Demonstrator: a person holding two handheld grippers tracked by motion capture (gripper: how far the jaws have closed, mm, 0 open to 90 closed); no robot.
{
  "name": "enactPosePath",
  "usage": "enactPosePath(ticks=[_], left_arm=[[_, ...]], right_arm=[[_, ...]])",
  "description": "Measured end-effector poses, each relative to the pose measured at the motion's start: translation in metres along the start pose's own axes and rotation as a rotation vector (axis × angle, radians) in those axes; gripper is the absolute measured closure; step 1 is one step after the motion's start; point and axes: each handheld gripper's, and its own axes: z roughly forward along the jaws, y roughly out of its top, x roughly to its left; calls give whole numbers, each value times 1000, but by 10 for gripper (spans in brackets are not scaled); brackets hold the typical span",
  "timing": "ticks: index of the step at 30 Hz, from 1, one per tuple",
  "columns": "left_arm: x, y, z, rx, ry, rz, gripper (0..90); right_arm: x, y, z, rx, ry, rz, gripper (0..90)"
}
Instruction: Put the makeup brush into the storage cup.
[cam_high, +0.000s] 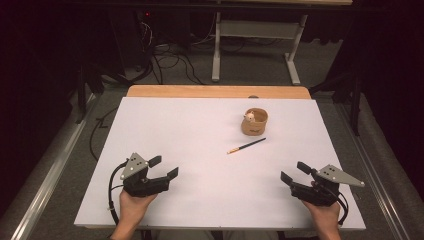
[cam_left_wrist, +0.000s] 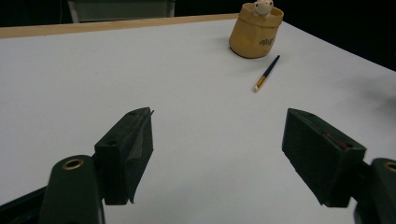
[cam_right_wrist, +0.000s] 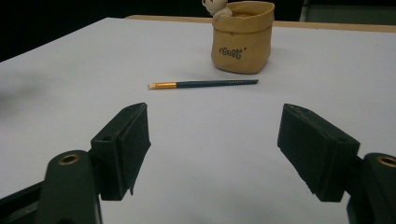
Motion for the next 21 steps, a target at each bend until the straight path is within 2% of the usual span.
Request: enactPosePath(ticks=[21], left_arm=[[0,0,0,-3,2,-3,253]], right_arm=[[0,0,-1,-4,-13,0,258]])
